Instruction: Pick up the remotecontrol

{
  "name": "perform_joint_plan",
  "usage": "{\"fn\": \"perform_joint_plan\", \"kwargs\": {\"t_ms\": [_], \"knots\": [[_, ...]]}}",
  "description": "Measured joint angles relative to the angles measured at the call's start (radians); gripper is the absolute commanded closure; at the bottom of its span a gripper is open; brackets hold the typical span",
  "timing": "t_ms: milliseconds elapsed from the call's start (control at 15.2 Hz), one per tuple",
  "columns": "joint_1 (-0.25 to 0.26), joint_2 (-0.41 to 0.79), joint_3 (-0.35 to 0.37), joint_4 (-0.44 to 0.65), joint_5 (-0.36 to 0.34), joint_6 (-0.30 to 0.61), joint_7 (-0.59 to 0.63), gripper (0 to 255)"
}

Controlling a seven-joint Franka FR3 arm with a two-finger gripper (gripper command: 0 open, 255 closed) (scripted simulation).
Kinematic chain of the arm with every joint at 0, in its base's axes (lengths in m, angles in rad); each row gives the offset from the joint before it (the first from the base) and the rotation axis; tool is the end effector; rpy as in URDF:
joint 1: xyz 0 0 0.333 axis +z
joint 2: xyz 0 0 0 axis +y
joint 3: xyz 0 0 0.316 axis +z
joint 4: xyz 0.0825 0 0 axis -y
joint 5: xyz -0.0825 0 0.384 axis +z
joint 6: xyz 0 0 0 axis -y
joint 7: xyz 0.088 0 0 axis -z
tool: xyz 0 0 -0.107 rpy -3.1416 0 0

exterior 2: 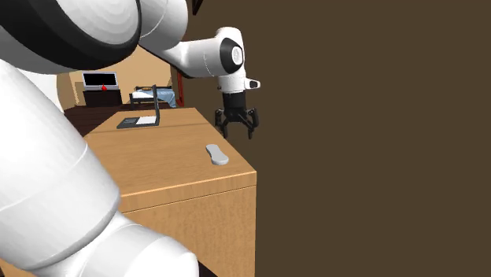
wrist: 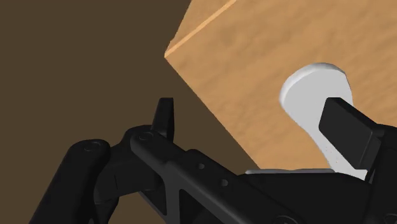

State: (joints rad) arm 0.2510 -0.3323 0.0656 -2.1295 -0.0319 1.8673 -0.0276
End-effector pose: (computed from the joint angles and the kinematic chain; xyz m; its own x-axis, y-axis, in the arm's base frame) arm 0.4399 0.1447 0.5520 0.9367 0.3435 0.0675 0.3403 -0.9387 0.0543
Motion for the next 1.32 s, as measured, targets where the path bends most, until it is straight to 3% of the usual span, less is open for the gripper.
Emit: {"fn": "perform_joint_plan", "kwargs": {"t_ms": [66, 264, 330, 462, 594, 924, 1320], "knots": [[0.023, 0.030, -0.002, 0.019, -0.001, 0.011, -0.007, 0], [0.091, 0.126, -0.021, 0.079, -0.005, 0.038, 0.131, 0], [0.117, 0.169, -0.025, 0.106, -0.005, 0.043, 0.065, 0], [0.148, 0.233, -0.026, 0.147, -0.004, 0.052, -0.187, 0], [0.169, 0.286, -0.012, 0.183, -0.002, 0.057, -0.285, 0], [0.212, 0.413, 0.030, 0.296, -0.002, 0.048, -0.368, 0], [0.215, 0.441, 0.033, 0.252, -0.004, 0.116, -0.378, 0]]}}
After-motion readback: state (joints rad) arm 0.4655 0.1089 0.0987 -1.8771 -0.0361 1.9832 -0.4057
